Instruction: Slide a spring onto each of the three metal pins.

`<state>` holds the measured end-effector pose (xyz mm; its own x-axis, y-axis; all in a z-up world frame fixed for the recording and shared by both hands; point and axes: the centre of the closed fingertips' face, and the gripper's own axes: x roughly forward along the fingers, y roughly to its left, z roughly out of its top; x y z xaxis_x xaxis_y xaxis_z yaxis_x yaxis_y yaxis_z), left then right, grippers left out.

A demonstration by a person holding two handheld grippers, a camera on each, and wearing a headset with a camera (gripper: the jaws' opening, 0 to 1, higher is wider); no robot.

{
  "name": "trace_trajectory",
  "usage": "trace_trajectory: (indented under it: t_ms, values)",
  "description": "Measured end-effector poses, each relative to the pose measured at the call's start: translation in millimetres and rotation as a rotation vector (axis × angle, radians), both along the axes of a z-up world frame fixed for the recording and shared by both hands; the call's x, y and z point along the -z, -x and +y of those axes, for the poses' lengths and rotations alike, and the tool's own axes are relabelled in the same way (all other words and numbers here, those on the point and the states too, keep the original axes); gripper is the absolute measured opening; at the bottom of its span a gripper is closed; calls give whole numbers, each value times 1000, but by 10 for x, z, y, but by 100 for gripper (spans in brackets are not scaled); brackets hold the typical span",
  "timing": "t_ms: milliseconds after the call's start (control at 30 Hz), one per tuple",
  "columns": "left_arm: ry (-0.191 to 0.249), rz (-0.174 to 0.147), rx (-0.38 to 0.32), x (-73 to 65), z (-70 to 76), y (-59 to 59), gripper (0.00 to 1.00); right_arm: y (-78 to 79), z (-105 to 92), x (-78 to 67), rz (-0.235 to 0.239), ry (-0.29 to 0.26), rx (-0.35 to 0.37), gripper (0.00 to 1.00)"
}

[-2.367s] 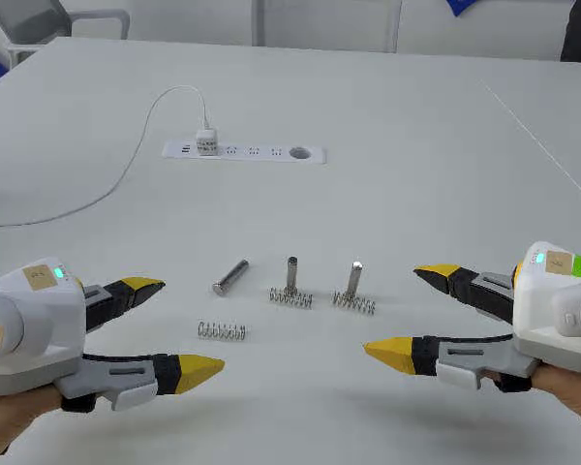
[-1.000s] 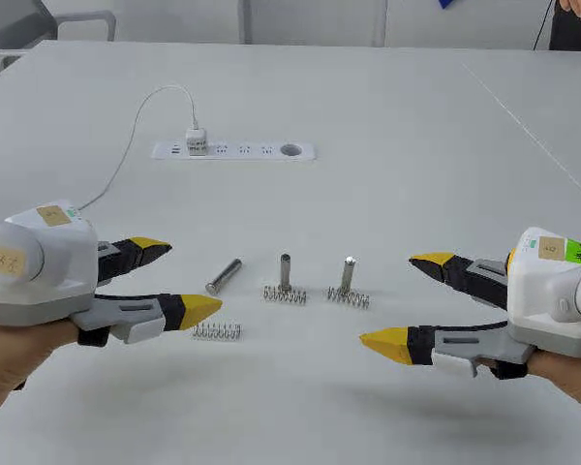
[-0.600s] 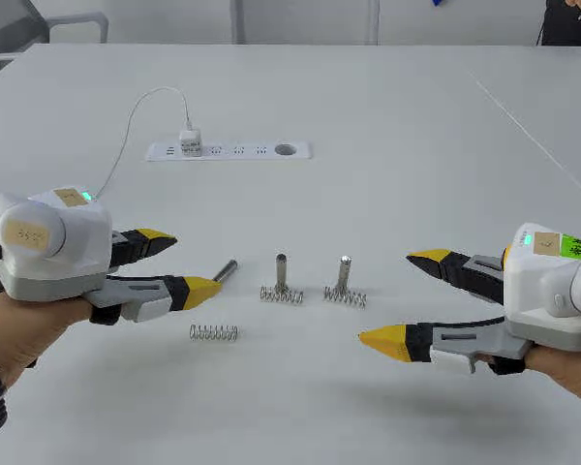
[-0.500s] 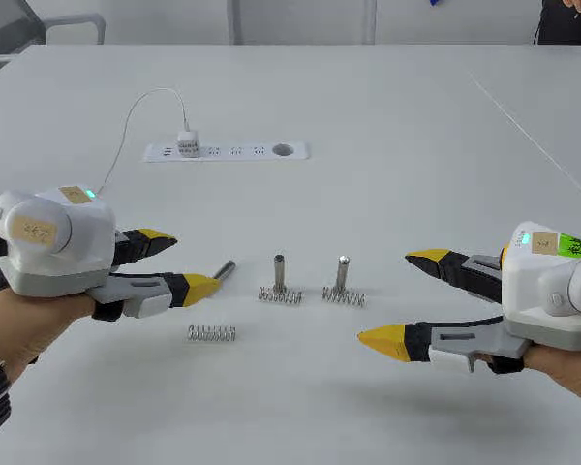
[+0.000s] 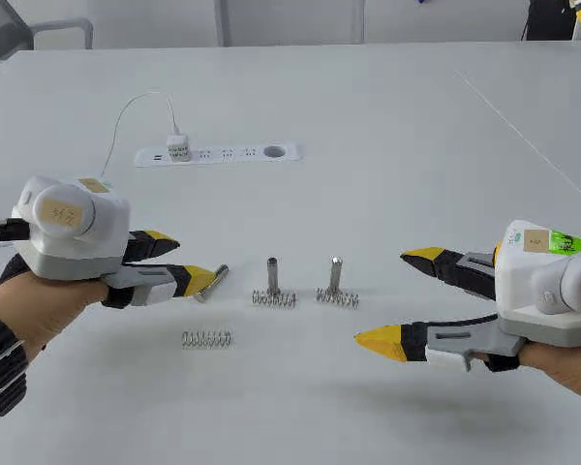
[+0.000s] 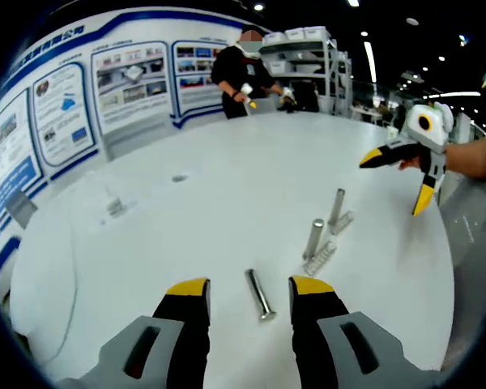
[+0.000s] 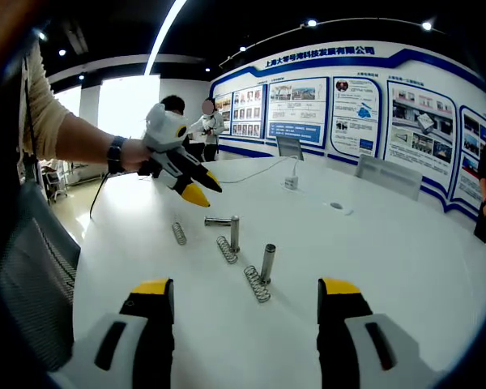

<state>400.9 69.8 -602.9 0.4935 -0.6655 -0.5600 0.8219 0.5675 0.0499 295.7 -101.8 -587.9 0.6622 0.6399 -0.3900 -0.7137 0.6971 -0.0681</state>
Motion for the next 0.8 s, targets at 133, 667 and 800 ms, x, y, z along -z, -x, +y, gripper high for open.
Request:
trace_trajectory:
  t_ms: [133, 667, 800]
  values:
    - [-15, 12, 2, 27, -41, -43, 36, -2, -1, -3, -2, 2, -1, 73]
    - [-99, 59, -3, 209, -162, -133, 28, -30, -37, -18, -9, 2, 4, 73]
    - [-122, 67, -3, 254, -182, -136, 25, -28, -43, -17, -8, 3, 6, 73]
